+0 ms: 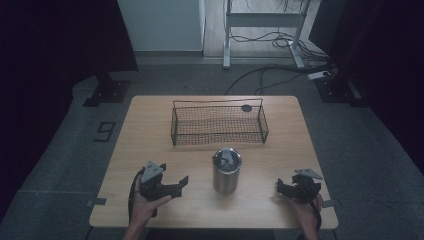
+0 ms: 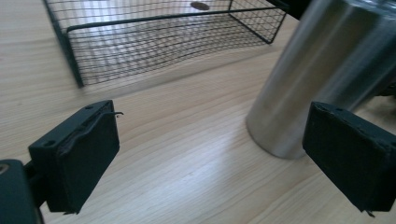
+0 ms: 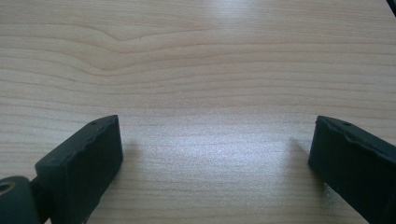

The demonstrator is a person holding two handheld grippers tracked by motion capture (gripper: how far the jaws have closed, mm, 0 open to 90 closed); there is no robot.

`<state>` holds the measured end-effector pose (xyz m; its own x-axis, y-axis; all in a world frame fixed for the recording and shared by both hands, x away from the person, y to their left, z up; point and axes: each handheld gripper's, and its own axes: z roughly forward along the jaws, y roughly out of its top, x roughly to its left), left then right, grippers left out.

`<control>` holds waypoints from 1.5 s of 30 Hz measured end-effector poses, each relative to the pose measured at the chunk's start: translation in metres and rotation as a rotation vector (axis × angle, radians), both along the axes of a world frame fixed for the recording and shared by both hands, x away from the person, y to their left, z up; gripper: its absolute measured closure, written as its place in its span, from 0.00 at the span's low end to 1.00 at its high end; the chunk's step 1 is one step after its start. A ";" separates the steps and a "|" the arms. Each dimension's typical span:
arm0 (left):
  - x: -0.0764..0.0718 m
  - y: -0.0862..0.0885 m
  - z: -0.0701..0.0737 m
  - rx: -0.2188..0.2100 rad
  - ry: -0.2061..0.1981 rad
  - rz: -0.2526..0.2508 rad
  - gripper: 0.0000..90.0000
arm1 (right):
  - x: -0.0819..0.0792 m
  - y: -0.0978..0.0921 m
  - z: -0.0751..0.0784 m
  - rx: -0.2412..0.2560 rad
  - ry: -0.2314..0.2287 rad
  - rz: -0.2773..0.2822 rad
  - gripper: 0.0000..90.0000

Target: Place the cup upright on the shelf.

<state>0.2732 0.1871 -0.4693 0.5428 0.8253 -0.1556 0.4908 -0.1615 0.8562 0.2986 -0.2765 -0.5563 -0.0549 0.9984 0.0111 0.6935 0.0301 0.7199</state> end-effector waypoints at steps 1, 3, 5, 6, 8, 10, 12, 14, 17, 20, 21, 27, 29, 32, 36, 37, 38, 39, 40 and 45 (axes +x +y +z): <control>-0.001 -0.005 0.001 0.007 -0.004 -0.015 0.04 | 0.000 0.000 0.000 -0.001 0.000 0.000 0.03; -0.002 -0.010 0.002 0.009 -0.006 -0.028 0.04 | 0.000 0.000 0.000 0.000 0.000 0.000 0.03; -0.002 -0.015 0.003 0.006 -0.006 -0.047 0.04 | 0.000 0.000 0.000 0.000 0.000 0.000 0.03; -0.003 -0.018 0.004 0.006 -0.007 -0.055 0.03 | 0.000 0.000 0.000 0.000 0.000 0.000 0.03; -0.004 -0.023 0.005 0.010 -0.010 -0.073 0.03 | 0.000 0.000 0.000 0.000 0.000 0.000 0.03; -0.004 -0.026 0.005 0.011 -0.011 -0.081 0.03 | 0.000 0.000 0.000 -0.001 0.000 0.000 0.03; -0.004 -0.033 0.006 0.017 -0.012 -0.102 0.03 | 0.000 0.000 0.000 0.000 0.000 0.000 0.03; -0.004 -0.038 0.007 0.021 -0.013 -0.113 0.03 | 0.000 0.000 0.000 0.000 0.000 0.000 0.03; -0.003 -0.043 0.009 0.024 -0.017 -0.126 0.02 | 0.000 0.000 0.000 0.000 0.000 0.000 0.03; -0.002 -0.046 0.010 0.023 -0.015 -0.134 0.02 | 0.000 0.000 0.000 0.000 0.000 0.000 0.03; -0.001 -0.050 0.009 0.023 -0.012 -0.142 0.02 | 0.000 0.000 0.000 0.000 0.000 0.000 0.03; -0.001 -0.060 0.007 0.021 0.003 -0.175 0.01 | 0.000 0.000 0.000 0.000 -0.001 -0.002 0.03; -0.001 -0.063 0.007 0.018 0.008 -0.184 0.01 | 0.000 0.000 0.000 0.000 -0.001 -0.002 0.03; -0.001 -0.068 0.007 0.019 0.009 -0.196 0.01 | 0.000 0.000 0.000 0.000 -0.002 -0.002 0.03; -0.001 -0.075 0.007 0.023 0.014 -0.210 0.01 | 0.000 0.000 0.000 0.000 -0.002 -0.002 0.04; 0.000 -0.077 0.006 0.025 0.014 -0.213 0.01 | 0.000 0.000 0.000 0.000 -0.002 -0.002 0.04; 0.000 -0.077 0.006 0.025 0.014 -0.213 0.01 | 0.000 0.000 0.000 0.000 -0.002 -0.002 0.04; 0.000 -0.080 0.006 0.028 0.017 -0.215 0.01 | 0.000 0.000 0.000 0.000 -0.003 -0.004 0.04; 0.000 -0.082 0.005 0.032 0.018 -0.216 0.01 | 0.000 0.000 0.000 0.000 -0.003 -0.004 0.04; 0.001 -0.090 0.003 0.044 0.028 -0.232 0.00 | 0.000 0.000 0.000 0.000 -0.003 -0.004 0.04</control>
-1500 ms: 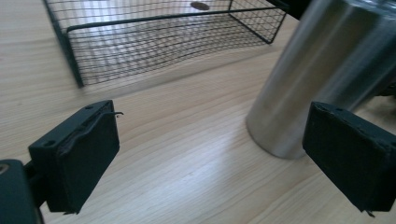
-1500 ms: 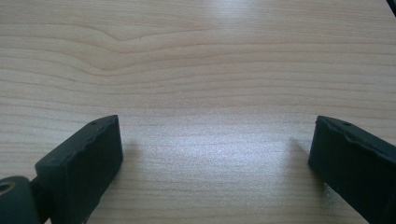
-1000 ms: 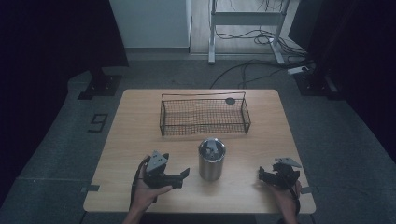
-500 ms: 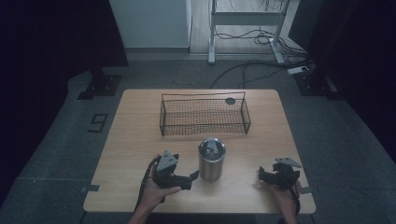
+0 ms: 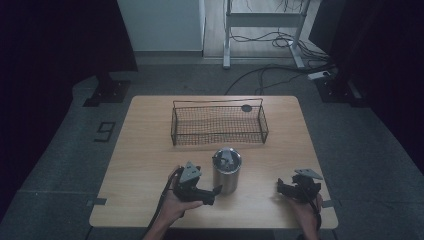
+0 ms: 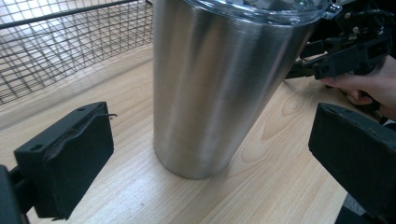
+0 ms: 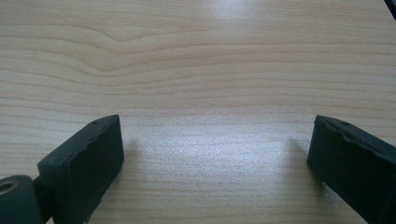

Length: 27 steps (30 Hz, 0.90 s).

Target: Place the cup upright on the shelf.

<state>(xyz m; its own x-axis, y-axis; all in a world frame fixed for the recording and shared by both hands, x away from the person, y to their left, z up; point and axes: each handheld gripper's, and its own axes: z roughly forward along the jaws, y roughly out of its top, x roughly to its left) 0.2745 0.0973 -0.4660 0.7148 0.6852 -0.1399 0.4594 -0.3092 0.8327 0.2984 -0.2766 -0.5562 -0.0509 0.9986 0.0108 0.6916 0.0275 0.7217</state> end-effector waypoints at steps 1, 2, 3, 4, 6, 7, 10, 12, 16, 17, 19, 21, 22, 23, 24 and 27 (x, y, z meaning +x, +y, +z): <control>0.000 0.000 0.000 0.000 0.000 0.000 0.00 | 0.000 0.000 0.000 0.000 0.000 0.000 0.04; 0.001 -0.003 -0.001 0.007 0.006 -0.004 0.00 | 0.000 0.000 0.000 0.000 0.000 0.000 0.04; 0.001 -0.005 -0.001 0.012 0.006 -0.005 0.00 | 0.000 0.000 0.000 0.000 0.000 0.000 0.04; 0.002 -0.006 -0.001 0.018 0.007 -0.009 0.00 | 0.000 0.000 0.000 0.000 0.000 -0.001 0.04; 0.002 -0.008 -0.001 0.023 0.006 -0.012 0.00 | 0.000 0.000 0.000 0.000 0.000 -0.001 0.04; 0.002 -0.008 -0.001 0.023 0.006 -0.012 0.00 | 0.000 0.000 0.000 0.000 -0.001 -0.001 0.04; 0.005 -0.011 -0.001 0.029 0.009 -0.014 0.00 | 0.000 0.000 0.000 0.000 -0.001 -0.001 0.04; 0.006 -0.013 -0.002 0.031 0.013 -0.010 0.00 | 0.000 0.000 0.000 0.000 -0.001 -0.001 0.04; 0.009 -0.019 -0.003 0.028 0.015 -0.013 0.00 | 0.000 0.000 0.000 0.000 -0.001 -0.001 0.04; 0.010 -0.020 -0.003 0.027 0.018 -0.014 0.00 | 0.000 0.000 0.000 0.000 -0.001 -0.001 0.04; 0.012 -0.024 -0.004 0.029 0.018 -0.014 0.00 | 0.000 0.000 0.000 0.000 -0.001 -0.001 0.04; 0.014 -0.027 -0.004 0.030 0.018 -0.014 0.00 | 0.000 0.000 0.000 0.000 -0.001 -0.001 0.04; 0.015 -0.029 -0.004 0.033 0.017 -0.013 0.00 | 0.000 0.000 0.000 0.000 -0.001 -0.001 0.04; 0.017 -0.031 -0.004 0.036 0.016 -0.010 0.00 | 0.000 0.000 0.000 0.000 -0.001 -0.001 0.04; 0.018 -0.033 -0.005 0.041 0.015 -0.005 0.00 | 0.000 0.000 0.000 0.000 -0.001 -0.001 0.04; 0.020 -0.035 -0.006 0.046 0.013 0.002 0.00 | 0.000 0.000 0.000 0.000 -0.001 -0.001 0.04</control>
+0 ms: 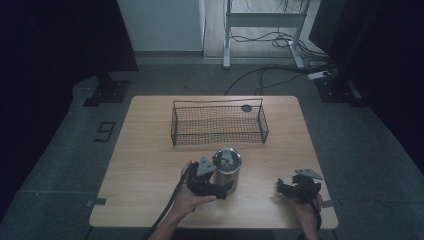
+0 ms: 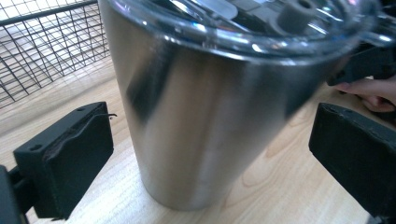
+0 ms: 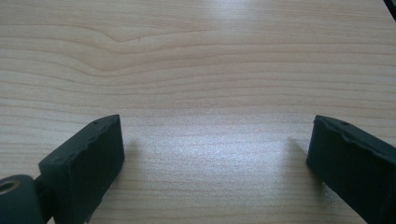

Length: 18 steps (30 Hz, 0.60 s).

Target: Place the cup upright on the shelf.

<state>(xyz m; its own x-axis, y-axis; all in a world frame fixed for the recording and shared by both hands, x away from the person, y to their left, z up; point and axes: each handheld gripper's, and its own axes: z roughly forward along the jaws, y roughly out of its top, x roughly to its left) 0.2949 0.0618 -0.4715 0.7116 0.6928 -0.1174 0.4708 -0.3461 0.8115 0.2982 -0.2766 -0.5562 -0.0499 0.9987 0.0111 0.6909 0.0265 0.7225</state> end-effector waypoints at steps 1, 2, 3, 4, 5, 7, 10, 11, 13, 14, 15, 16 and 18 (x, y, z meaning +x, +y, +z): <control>0.002 -0.002 -0.001 0.004 0.000 0.000 0.00 | 0.000 0.000 0.000 0.000 0.000 0.000 0.04; 0.003 -0.003 -0.002 0.010 0.001 0.003 0.00 | 0.000 0.000 0.000 0.000 0.000 0.000 0.04; 0.005 -0.006 -0.003 0.019 0.003 0.010 0.00 | 0.000 0.000 0.000 0.000 0.000 0.000 0.04; 0.006 -0.007 -0.003 0.017 0.004 0.010 0.00 | 0.000 0.000 0.000 0.000 0.000 0.000 0.04; 0.007 -0.008 -0.004 0.016 0.003 0.010 0.00 | 0.000 0.000 0.000 0.000 0.000 0.000 0.04; 0.008 -0.011 -0.004 0.023 -0.001 0.011 0.00 | 0.000 0.000 0.000 0.000 0.000 0.000 0.04; 0.011 -0.015 -0.005 0.030 -0.004 0.011 0.00 | 0.000 0.000 0.000 0.000 0.000 0.000 0.04; 0.012 -0.017 -0.005 0.034 -0.005 0.010 0.00 | 0.000 0.000 0.000 0.000 0.000 0.000 0.04; 0.013 -0.019 -0.005 0.041 -0.005 0.014 0.00 | 0.000 0.000 0.000 0.000 0.000 0.000 0.04; 0.014 -0.021 -0.005 0.048 -0.005 0.020 0.00 | 0.000 0.000 0.000 0.000 0.000 0.000 0.04; 0.015 -0.023 -0.006 0.053 -0.004 0.026 0.00 | 0.000 0.000 0.000 0.000 -0.001 -0.001 0.04; 0.015 -0.024 -0.006 0.056 -0.005 0.027 0.00 | 0.000 0.000 0.000 0.000 -0.001 -0.001 0.05; 0.016 -0.026 -0.006 0.063 -0.009 0.030 0.00 | 0.000 0.000 0.000 0.000 -0.002 -0.001 0.05</control>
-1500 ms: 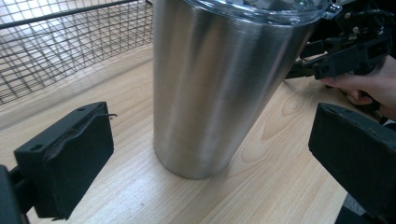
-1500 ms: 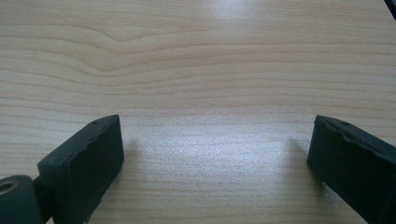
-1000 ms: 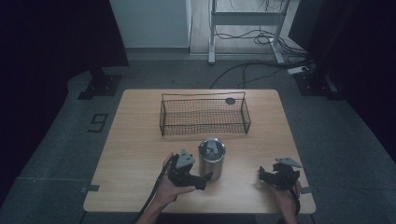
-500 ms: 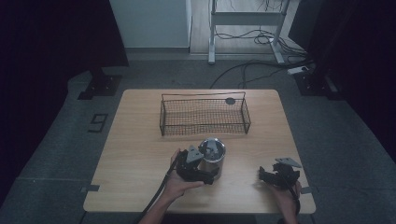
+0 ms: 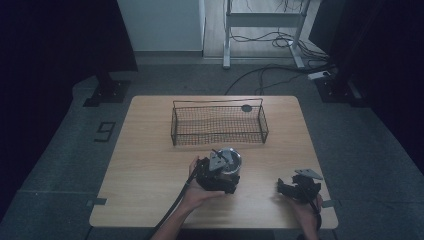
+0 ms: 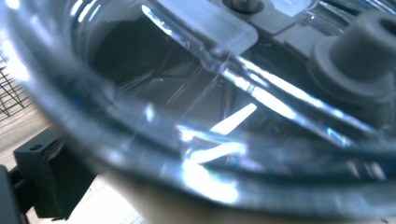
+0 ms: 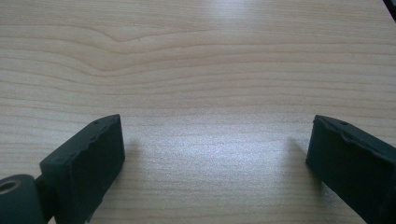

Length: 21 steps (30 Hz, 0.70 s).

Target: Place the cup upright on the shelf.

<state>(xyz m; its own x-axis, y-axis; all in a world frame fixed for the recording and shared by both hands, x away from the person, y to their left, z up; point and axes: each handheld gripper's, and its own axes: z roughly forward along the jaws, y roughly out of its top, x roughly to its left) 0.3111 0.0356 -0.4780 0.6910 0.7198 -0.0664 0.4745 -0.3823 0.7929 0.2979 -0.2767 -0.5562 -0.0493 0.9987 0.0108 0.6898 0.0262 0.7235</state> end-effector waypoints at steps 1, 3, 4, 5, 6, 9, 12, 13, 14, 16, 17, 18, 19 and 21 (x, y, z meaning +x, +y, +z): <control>0.001 -0.002 -0.001 0.006 0.001 0.004 0.00 | 0.000 0.000 0.000 0.000 0.000 0.000 0.05; 0.003 -0.004 -0.003 0.014 0.003 0.012 0.00 | 0.000 0.000 0.000 0.000 0.000 0.000 0.05; 0.003 -0.005 -0.004 0.017 0.003 0.012 0.00 | 0.000 0.000 0.000 0.000 0.000 0.000 0.05; 0.004 -0.006 -0.005 0.020 0.002 0.015 0.00 | 0.000 0.000 0.000 0.000 0.000 0.000 0.05; 0.004 -0.006 -0.005 0.020 -0.003 0.018 0.01 | 0.000 0.000 0.000 0.000 0.000 0.000 0.05; 0.004 -0.006 -0.005 0.018 -0.005 0.017 0.02 | 0.000 0.000 0.000 0.000 0.000 0.000 0.05; 0.004 -0.006 -0.005 0.019 -0.011 0.013 0.02 | 0.000 0.000 0.000 0.000 0.000 0.000 0.05; 0.004 -0.006 -0.005 0.019 -0.012 0.012 0.03 | 0.000 0.000 0.000 0.000 0.000 0.000 0.05; 0.004 -0.006 -0.005 0.019 -0.012 0.012 0.03 | 0.000 0.000 0.000 0.000 0.000 0.000 0.05; 0.004 -0.006 -0.005 0.020 -0.016 0.010 0.03 | 0.000 0.000 0.000 0.000 0.000 0.000 0.05; 0.004 -0.006 -0.005 0.021 -0.018 0.009 0.03 | 0.000 0.000 0.000 0.000 0.000 0.000 0.05; 0.003 -0.005 -0.005 0.023 -0.019 0.007 0.04 | 0.000 0.000 0.000 0.000 0.000 0.000 0.05; 0.003 -0.005 -0.005 0.024 -0.020 0.007 0.04 | 0.000 0.000 0.000 0.000 0.000 0.000 0.05; 0.003 -0.005 -0.005 0.025 -0.020 0.003 0.04 | 0.000 0.000 0.000 0.000 0.000 0.000 0.05</control>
